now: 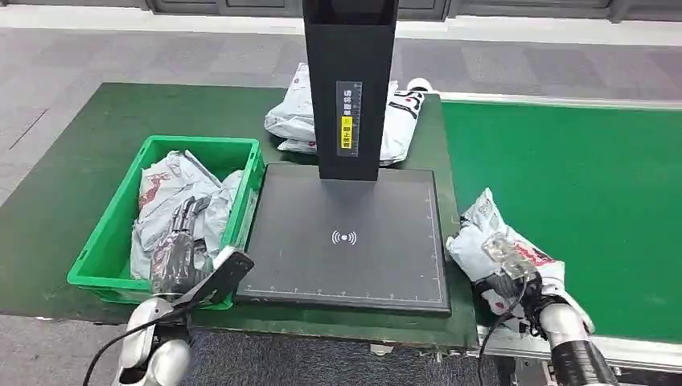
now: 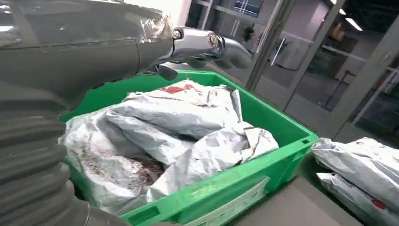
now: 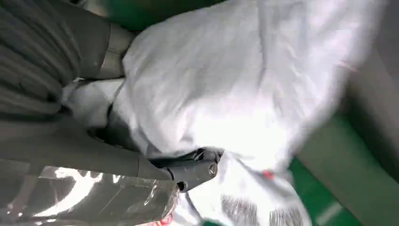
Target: Moved the parcel from conveyor to table for the left to box.
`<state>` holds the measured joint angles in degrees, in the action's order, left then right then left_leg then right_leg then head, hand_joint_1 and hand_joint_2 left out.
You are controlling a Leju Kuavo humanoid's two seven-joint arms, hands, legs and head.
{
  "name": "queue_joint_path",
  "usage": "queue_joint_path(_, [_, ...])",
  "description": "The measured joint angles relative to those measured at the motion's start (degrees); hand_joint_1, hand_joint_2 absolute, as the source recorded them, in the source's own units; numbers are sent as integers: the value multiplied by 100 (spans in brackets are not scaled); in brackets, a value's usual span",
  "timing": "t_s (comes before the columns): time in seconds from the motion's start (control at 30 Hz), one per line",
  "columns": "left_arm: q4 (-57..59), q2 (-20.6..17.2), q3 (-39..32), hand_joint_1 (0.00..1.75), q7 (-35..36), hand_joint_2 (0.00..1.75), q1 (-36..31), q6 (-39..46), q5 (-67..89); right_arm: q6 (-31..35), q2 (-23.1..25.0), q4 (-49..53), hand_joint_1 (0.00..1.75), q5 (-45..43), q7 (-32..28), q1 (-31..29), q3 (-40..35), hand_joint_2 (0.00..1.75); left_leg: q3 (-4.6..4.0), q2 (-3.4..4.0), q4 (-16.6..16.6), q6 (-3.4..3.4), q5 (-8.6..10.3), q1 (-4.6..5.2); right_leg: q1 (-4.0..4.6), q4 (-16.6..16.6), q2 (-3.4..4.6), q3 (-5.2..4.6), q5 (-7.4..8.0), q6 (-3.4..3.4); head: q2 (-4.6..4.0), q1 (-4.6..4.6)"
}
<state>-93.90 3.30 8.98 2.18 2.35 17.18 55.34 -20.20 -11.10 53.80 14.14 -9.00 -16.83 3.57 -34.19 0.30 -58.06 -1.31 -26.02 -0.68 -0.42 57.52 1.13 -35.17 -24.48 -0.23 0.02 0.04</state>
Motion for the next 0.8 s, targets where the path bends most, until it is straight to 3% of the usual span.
queue_joint_path(0.03, [-15,24,-31,0,-50,175,33,20,-2,9,59,205,175,-448,52,-1,153,175,34,-4,0,-2,5,0,0,2,-6,-11,0,0,0,0])
queue_joint_path(0.2, [132,149,-46,0,-295,175,-35,105,-133,142,297,1272,175,-1876,238,-34,692,175,3,-57,0,-5,33,0,2,4,-61,-20,1,-1,-2,0])
queue_joint_path(0.6, [542,343,-2,0,-452,175,-321,120,-314,695,315,2045,175,-1976,402,-618,725,175,-2,-57,-2,20,45,20,-15,3,-64,-21,13,19,0,0])
queue_joint_path(0.8, [829,376,131,0,-496,175,-512,188,-496,953,109,1774,175,-1895,511,-1587,629,175,-11,-57,-2,34,55,30,-24,3,-64,-29,24,35,-2,0])
